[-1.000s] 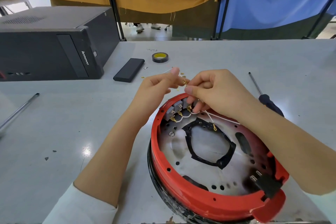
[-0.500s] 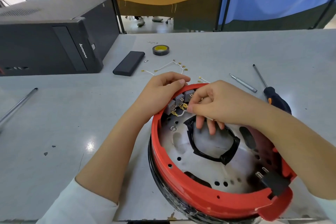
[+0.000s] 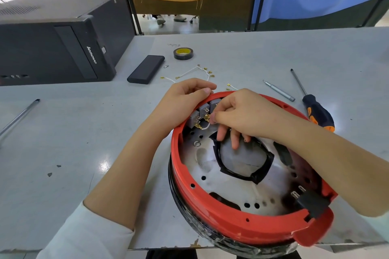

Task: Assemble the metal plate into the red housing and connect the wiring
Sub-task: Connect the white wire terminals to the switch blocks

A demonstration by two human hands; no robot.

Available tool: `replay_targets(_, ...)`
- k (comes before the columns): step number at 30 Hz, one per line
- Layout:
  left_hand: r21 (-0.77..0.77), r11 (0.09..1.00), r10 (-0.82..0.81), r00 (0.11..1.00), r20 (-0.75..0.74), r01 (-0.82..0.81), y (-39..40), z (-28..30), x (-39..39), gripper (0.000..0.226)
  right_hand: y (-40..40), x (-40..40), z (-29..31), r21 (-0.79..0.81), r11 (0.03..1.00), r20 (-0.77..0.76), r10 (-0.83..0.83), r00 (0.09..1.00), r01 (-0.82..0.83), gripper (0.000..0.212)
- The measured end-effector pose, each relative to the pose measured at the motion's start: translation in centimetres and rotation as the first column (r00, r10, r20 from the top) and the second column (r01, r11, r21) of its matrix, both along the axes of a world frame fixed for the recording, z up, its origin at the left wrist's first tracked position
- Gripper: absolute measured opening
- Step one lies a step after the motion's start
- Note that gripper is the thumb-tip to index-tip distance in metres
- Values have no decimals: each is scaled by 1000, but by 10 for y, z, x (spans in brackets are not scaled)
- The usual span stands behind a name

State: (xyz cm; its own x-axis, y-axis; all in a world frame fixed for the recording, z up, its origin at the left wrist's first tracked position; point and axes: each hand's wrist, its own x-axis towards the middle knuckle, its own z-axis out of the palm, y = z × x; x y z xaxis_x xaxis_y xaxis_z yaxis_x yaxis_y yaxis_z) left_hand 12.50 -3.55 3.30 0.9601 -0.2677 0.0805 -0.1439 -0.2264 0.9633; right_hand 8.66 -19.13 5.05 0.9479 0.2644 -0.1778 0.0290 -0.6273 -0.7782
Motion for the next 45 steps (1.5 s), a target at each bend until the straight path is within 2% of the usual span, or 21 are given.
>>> replay_targets(16,15,1000,5,1000,-22,-5,-1,3,-3,18,3,1,1,24,998,-59,-50,997,51,15)
replay_targets(18,15,1000,4,1000,-29,-4,-1,3,-3,18,3,-1,0,1,999,-20,-36,999,36,16)
replay_targets(23,32,999,10,1000,-24,-10,0,3,-4,18,4,-9,-2,-153,988,190,18,982,12,17)
replay_targets(26,39,999,7,1000,-16,-6,-1,3,-4,19,6,-11,-1,-186,982,251,14,968,34,18)
replay_targets(31,42,999,2,1000,-8,-1,-1,2,-4,19,11,-14,0,-388,918,444,112,889,78,19)
replay_targets(37,26,1000,-11,1000,11,10,-1,0,-3,20,13,-14,-2,-379,922,471,118,874,80,23)
replay_targets(45,-53,986,-159,986,-41,156,-1,-4,1,29,15,-9,-5,-331,942,473,113,874,57,24)
